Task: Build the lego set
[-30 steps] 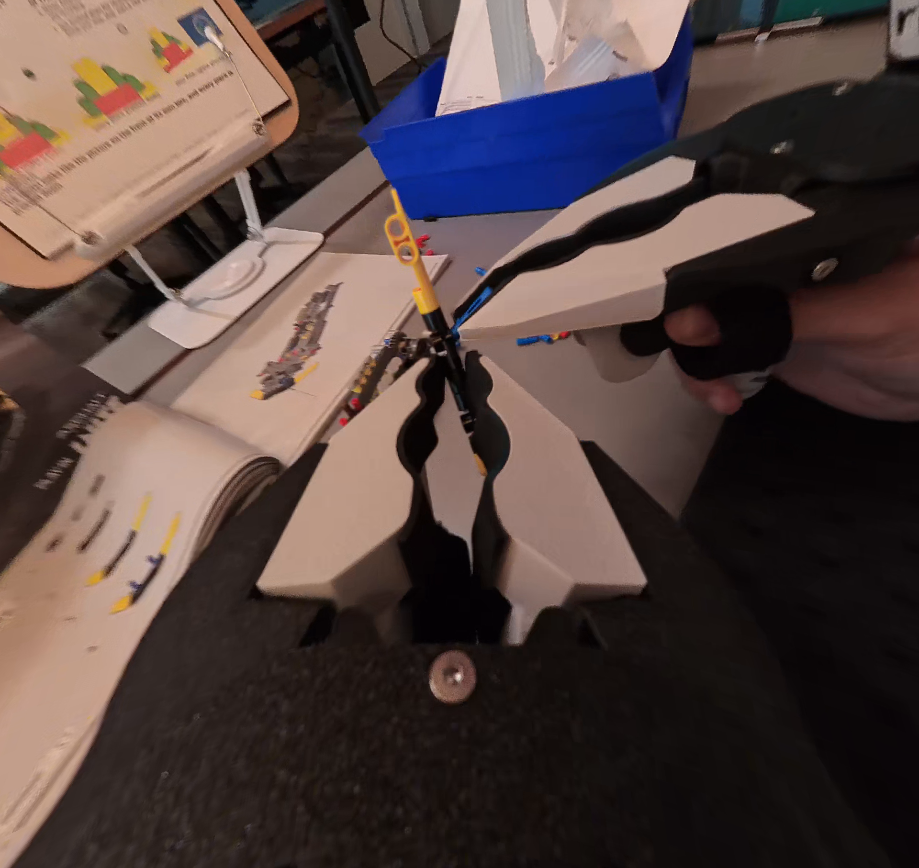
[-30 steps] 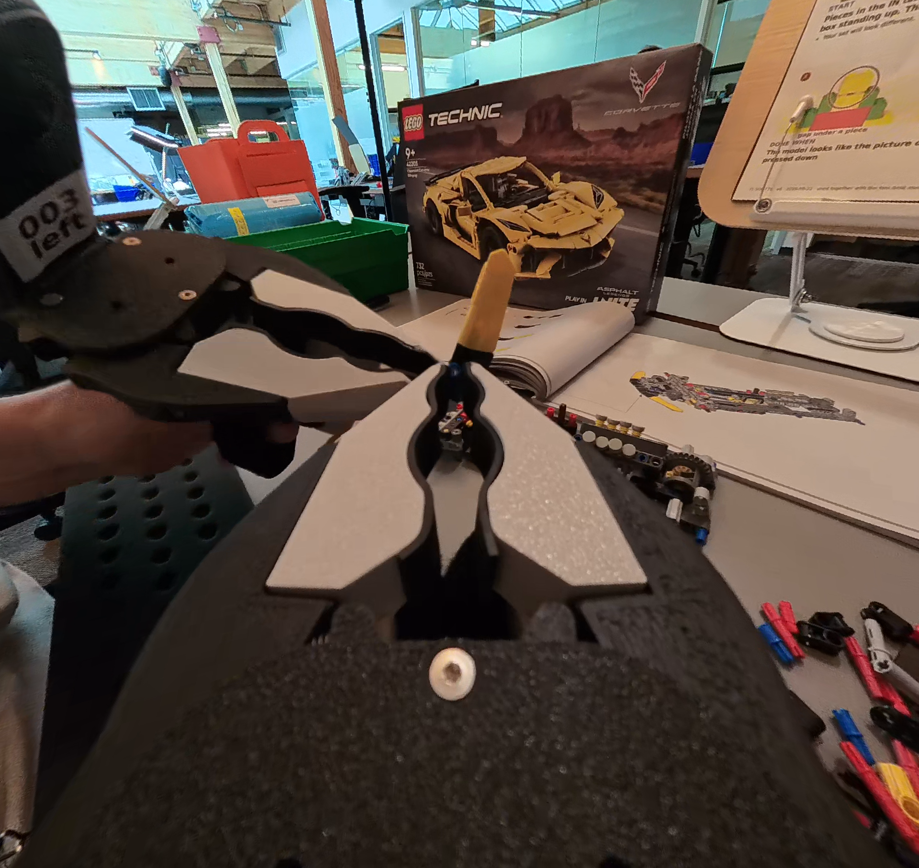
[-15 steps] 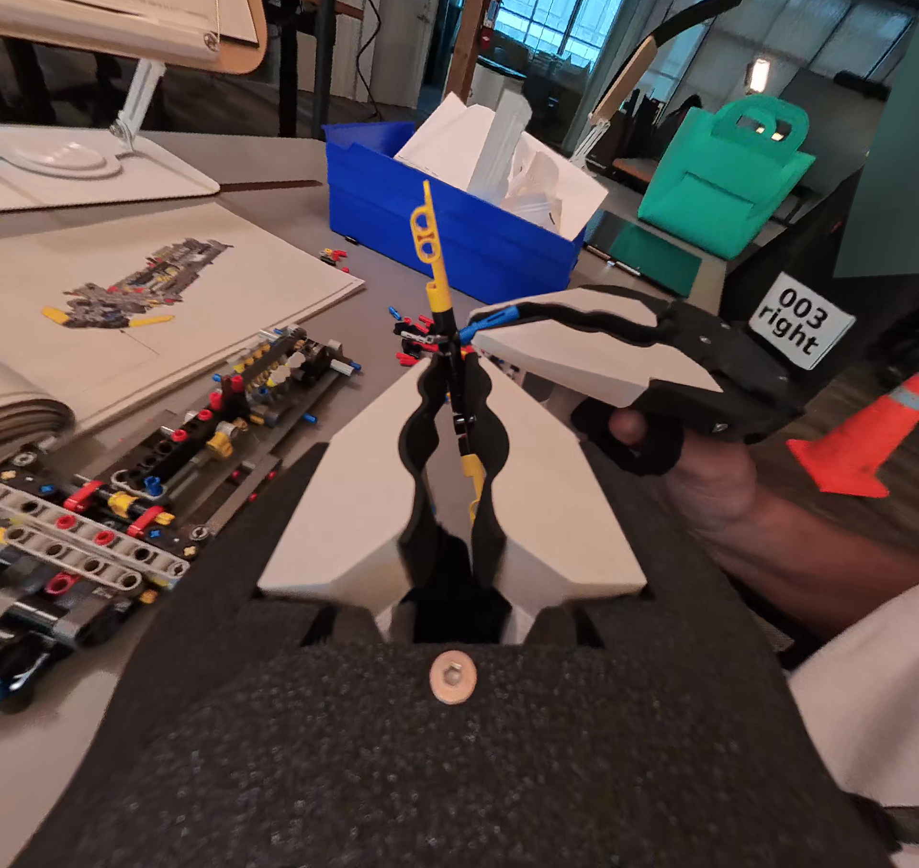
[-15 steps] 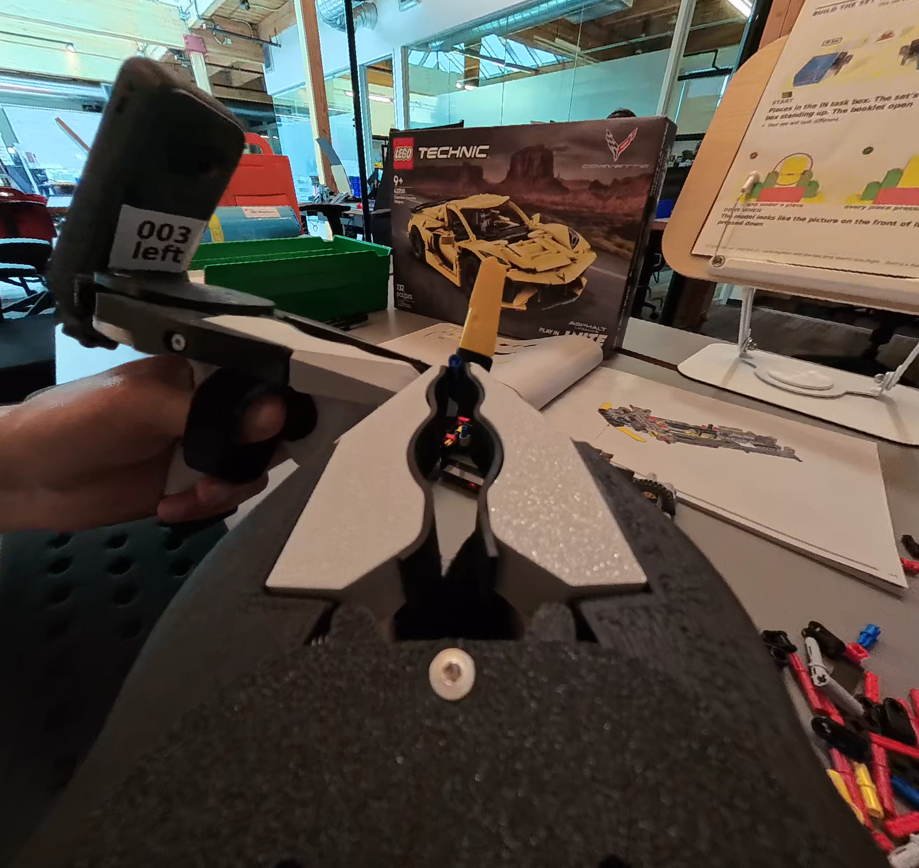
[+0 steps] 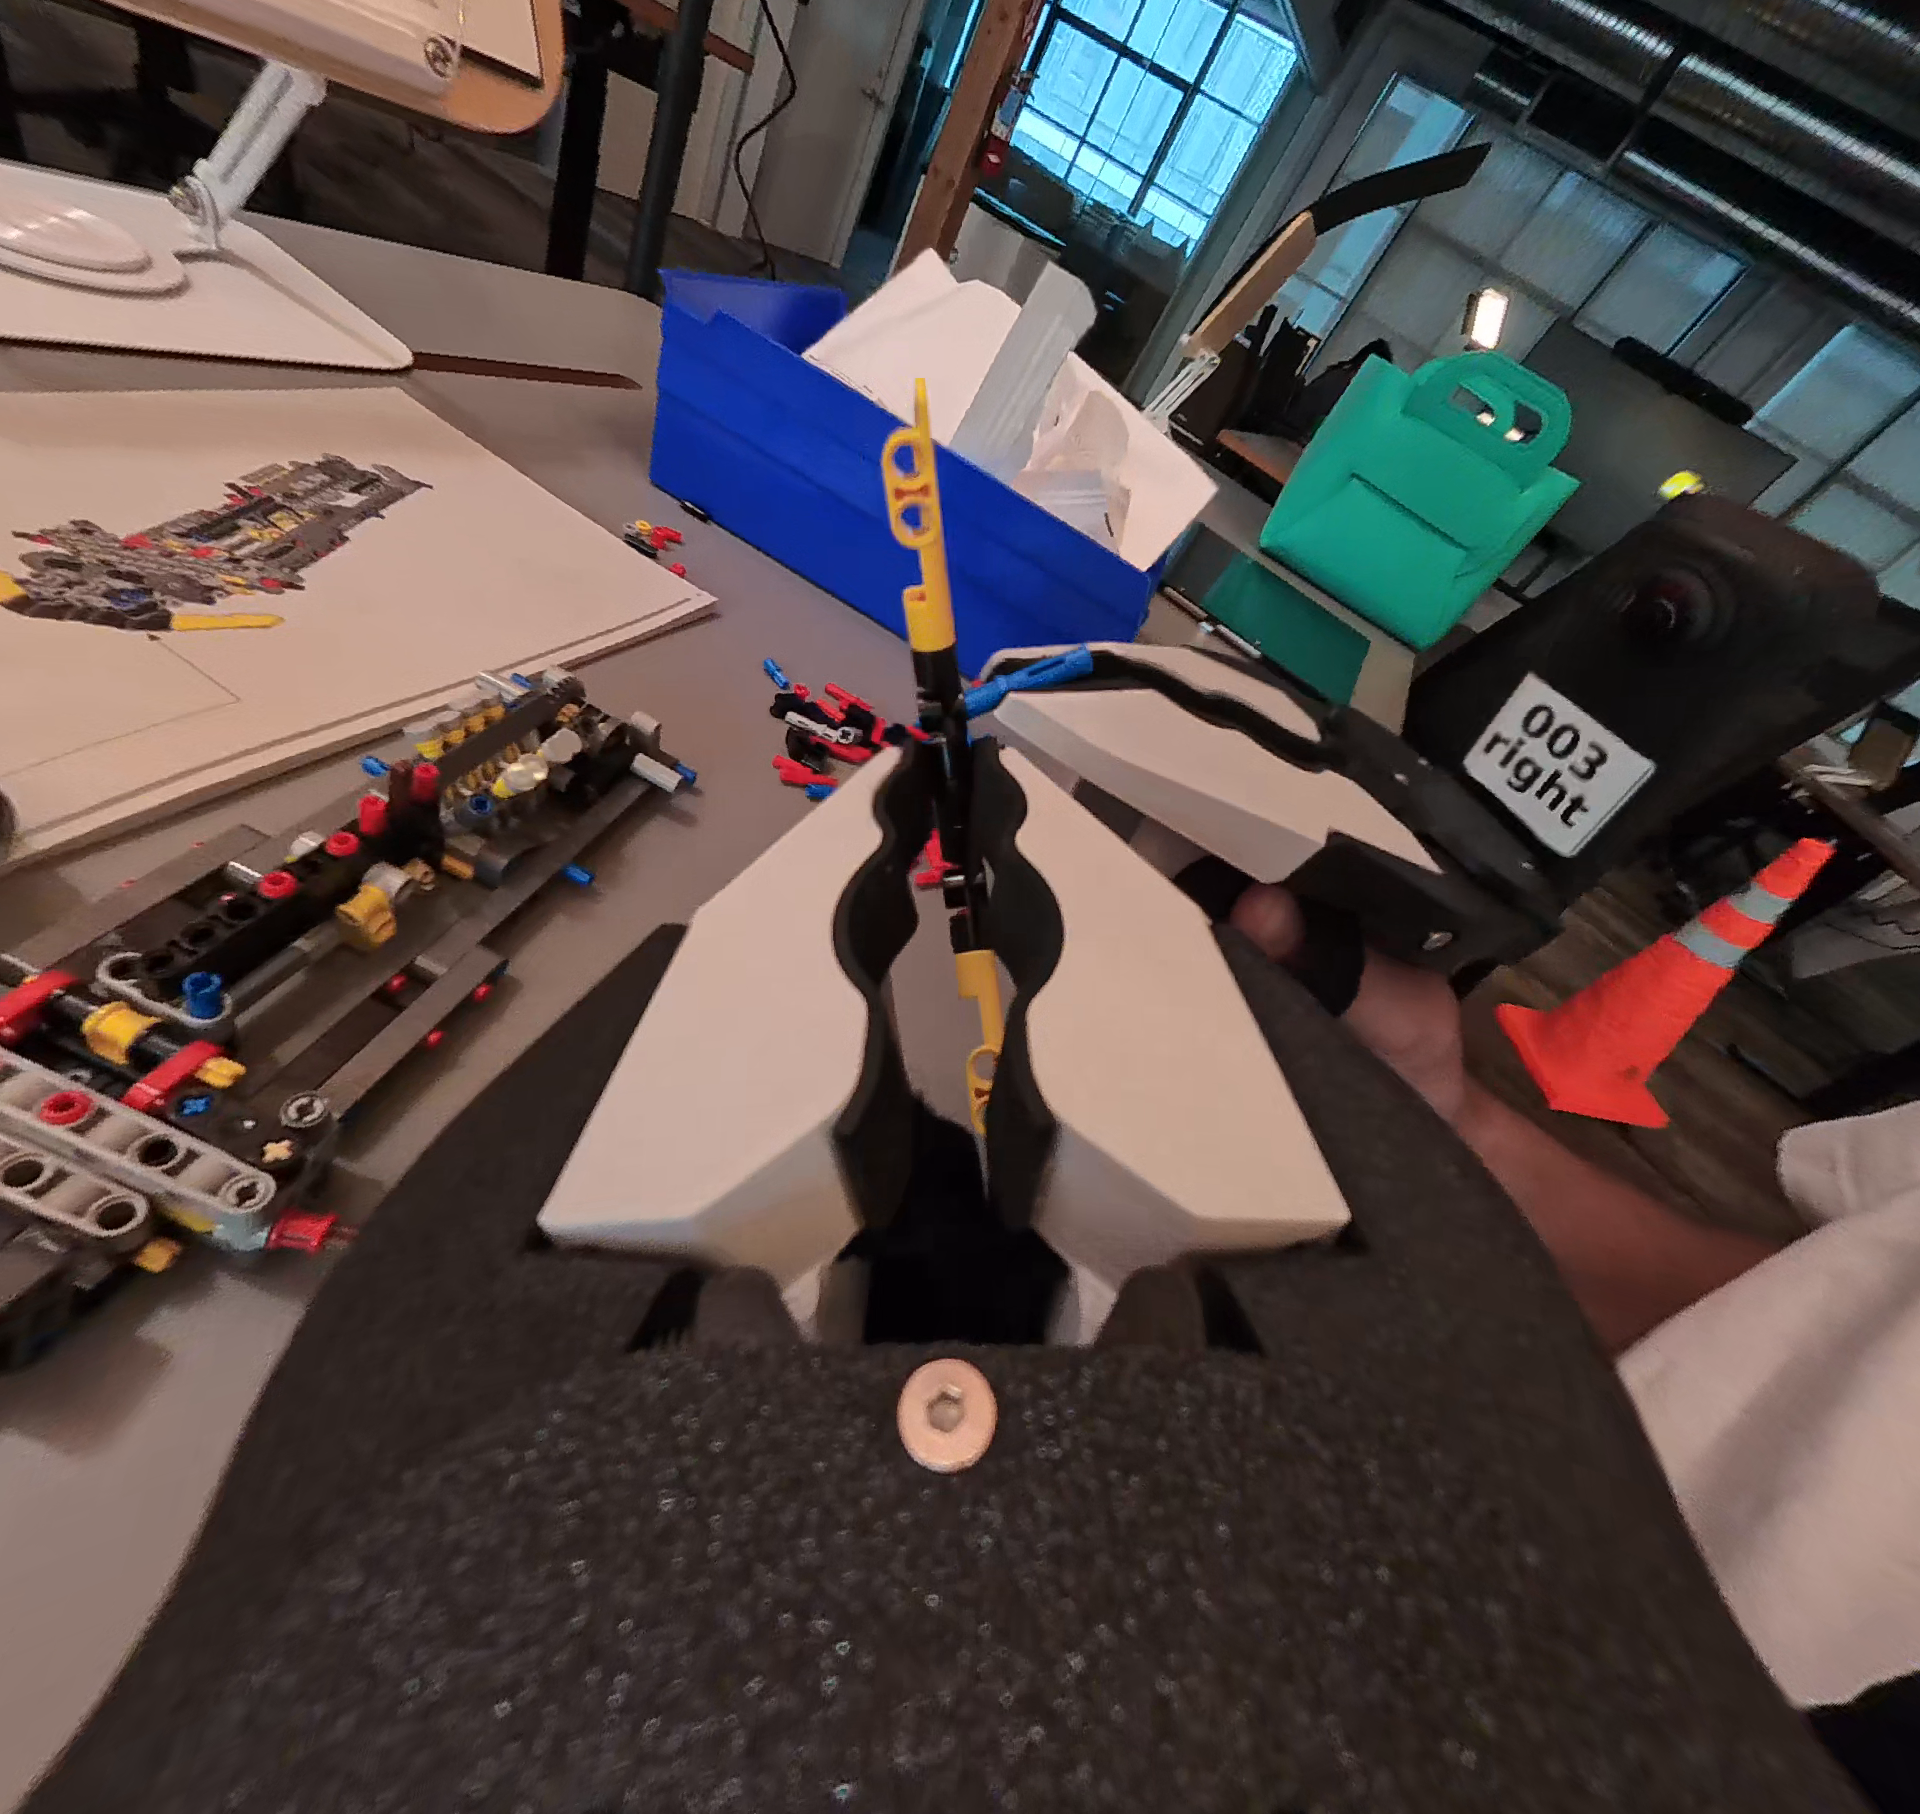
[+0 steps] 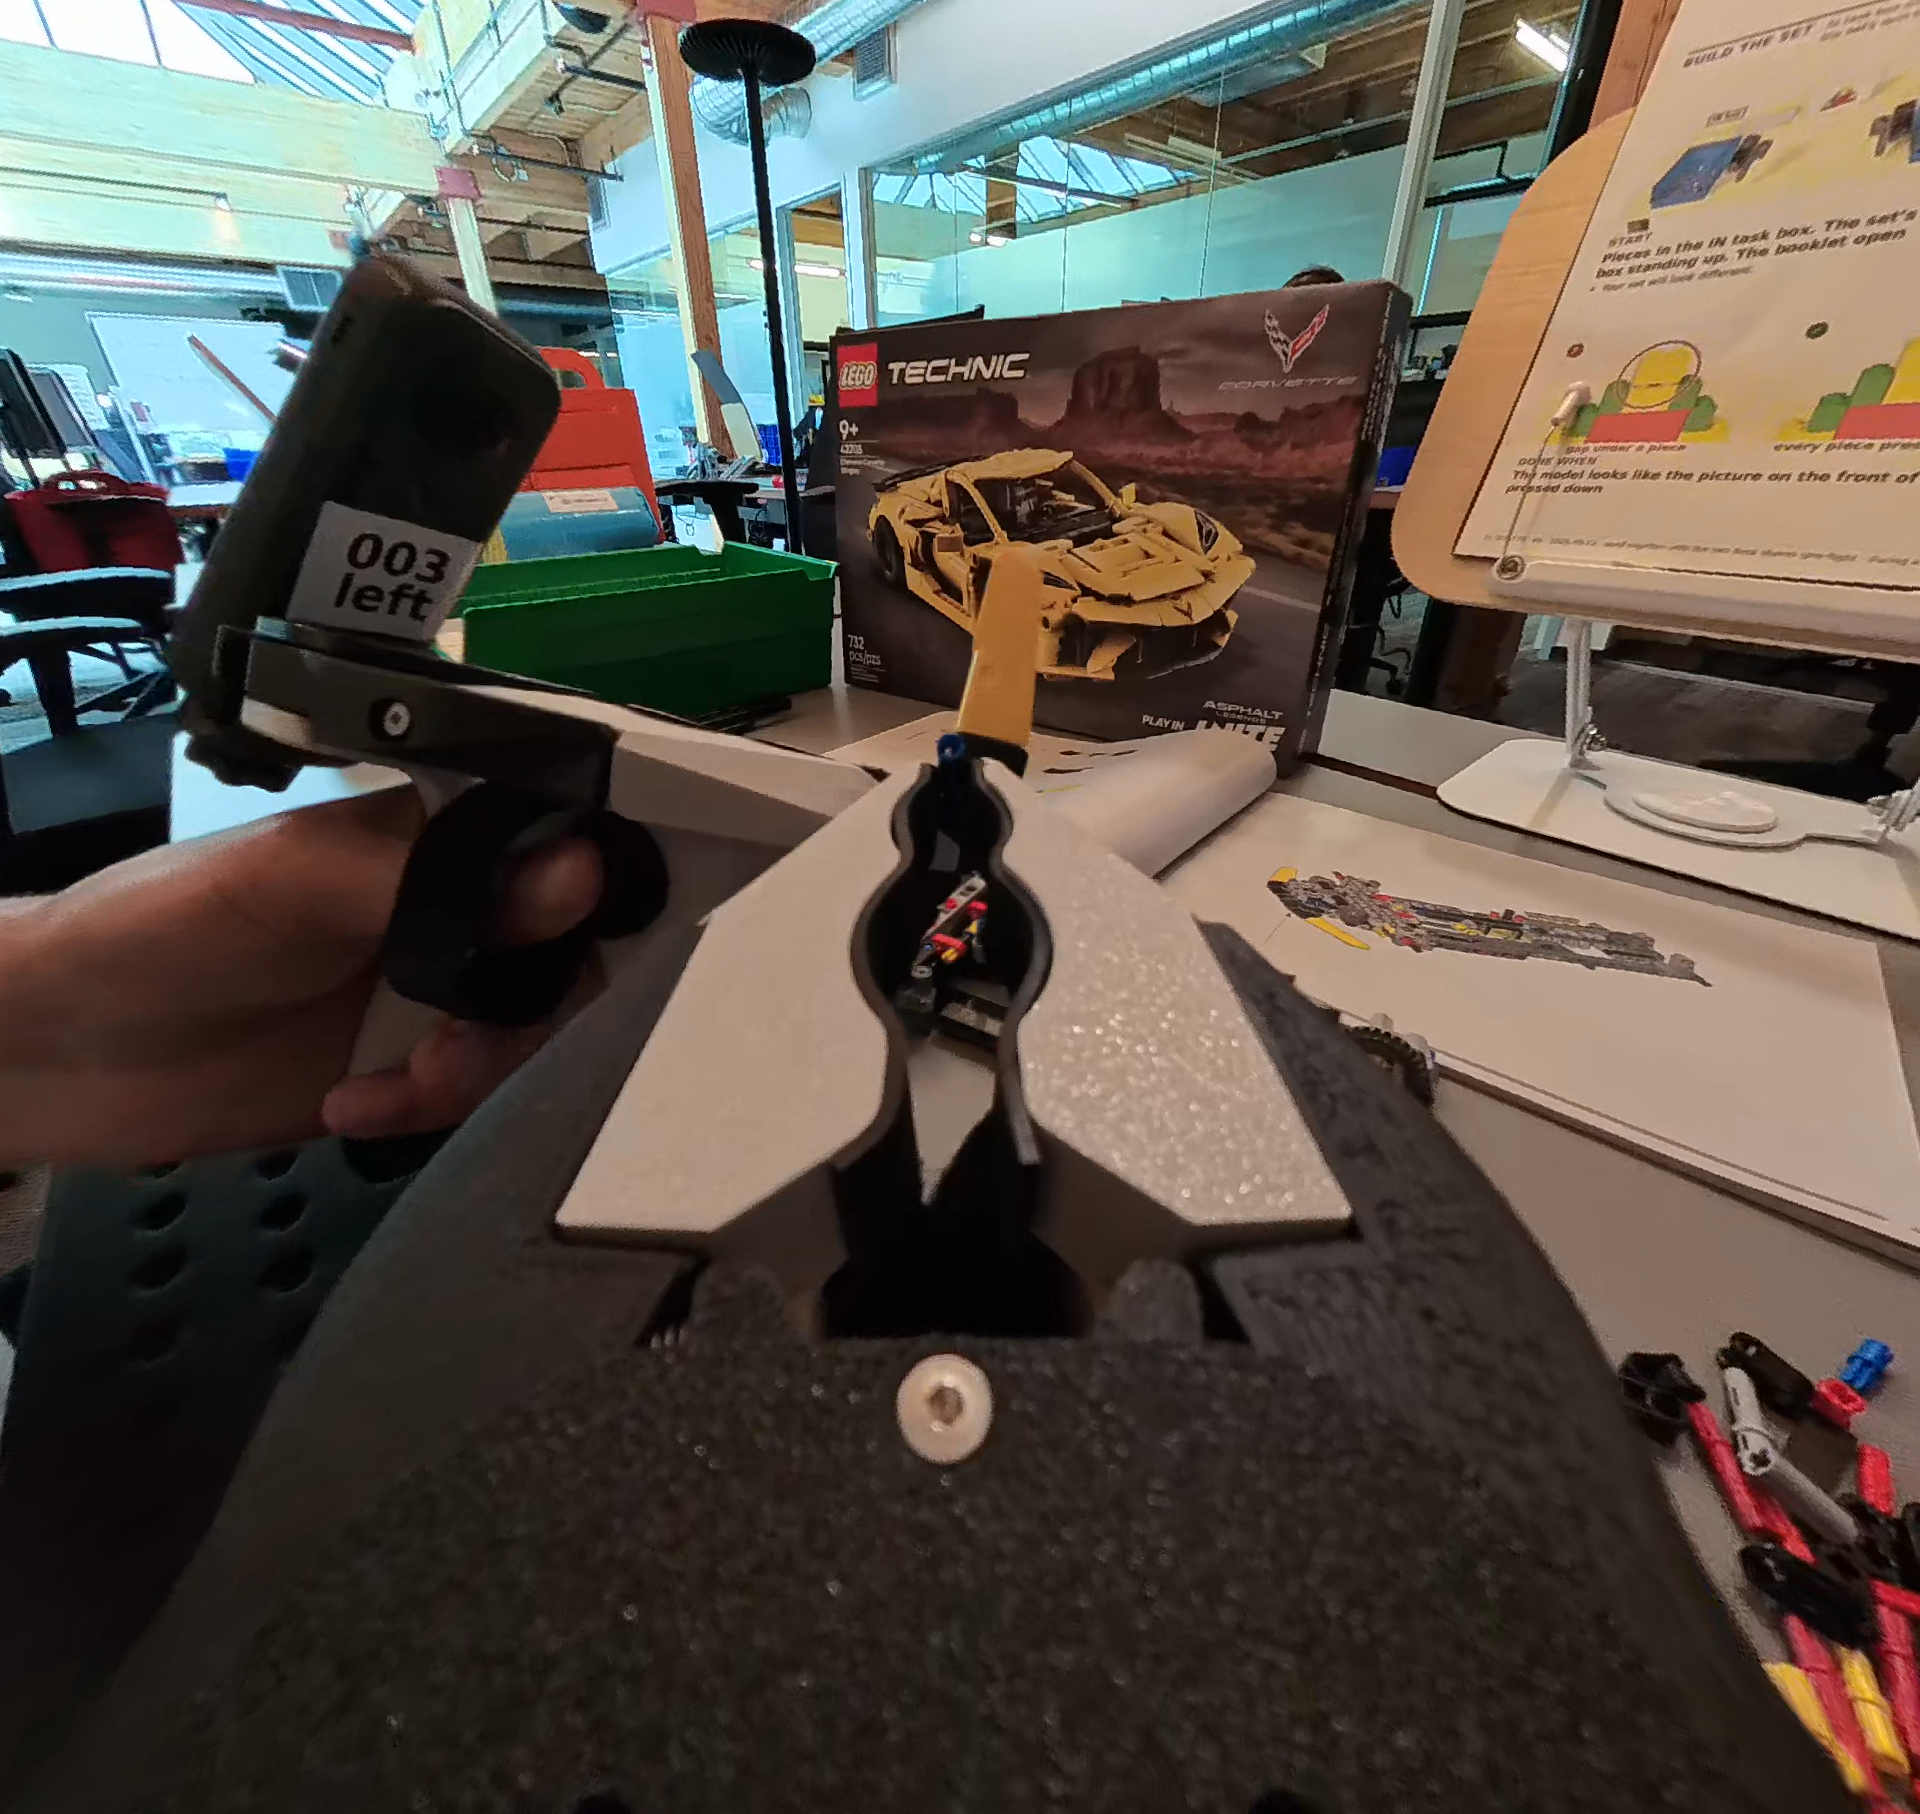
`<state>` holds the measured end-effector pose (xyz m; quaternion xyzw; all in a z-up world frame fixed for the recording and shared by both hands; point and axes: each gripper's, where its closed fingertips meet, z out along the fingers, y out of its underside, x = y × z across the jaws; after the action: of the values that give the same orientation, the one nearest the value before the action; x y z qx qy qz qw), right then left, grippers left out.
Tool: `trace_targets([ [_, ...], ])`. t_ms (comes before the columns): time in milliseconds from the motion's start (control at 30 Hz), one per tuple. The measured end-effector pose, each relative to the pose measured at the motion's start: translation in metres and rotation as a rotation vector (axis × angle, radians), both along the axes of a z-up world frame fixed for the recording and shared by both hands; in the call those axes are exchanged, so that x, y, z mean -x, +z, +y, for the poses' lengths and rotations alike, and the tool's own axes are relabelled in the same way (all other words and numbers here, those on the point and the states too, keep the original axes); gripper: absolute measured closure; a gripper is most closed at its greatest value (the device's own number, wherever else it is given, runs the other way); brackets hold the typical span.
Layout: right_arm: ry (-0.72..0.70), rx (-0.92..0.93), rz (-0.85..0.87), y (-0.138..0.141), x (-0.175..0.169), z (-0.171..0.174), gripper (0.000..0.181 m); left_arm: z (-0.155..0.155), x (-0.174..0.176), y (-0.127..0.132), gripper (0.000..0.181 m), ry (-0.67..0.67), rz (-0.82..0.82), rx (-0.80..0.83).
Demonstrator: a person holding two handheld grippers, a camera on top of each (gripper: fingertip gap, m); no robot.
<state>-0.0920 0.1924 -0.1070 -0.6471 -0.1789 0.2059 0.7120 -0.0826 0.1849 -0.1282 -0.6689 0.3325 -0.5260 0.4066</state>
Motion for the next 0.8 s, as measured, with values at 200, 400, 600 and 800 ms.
trace_targets([
  [200, -0.011, -0.013, -0.007, 0.001, -0.001, 0.001, 0.178, 0.001, -0.002, -0.001, 0.175, 0.002, 0.009, 0.019],
  [400, -0.019, -0.006, 0.022, 0.002, -0.004, 0.002, 0.178, 0.004, -0.004, 0.006, 0.176, 0.063, -0.027, -0.024],
  [600, -0.021, 0.047, 0.074, 0.0, -0.009, 0.003, 0.178, 0.008, -0.007, 0.002, 0.175, 0.133, 0.078, -0.219],
  [800, 0.009, 0.092, 0.14, -0.005, -0.012, 0.005, 0.177, 0.014, -0.009, -0.001, 0.174, 0.179, 0.226, -0.479],
])
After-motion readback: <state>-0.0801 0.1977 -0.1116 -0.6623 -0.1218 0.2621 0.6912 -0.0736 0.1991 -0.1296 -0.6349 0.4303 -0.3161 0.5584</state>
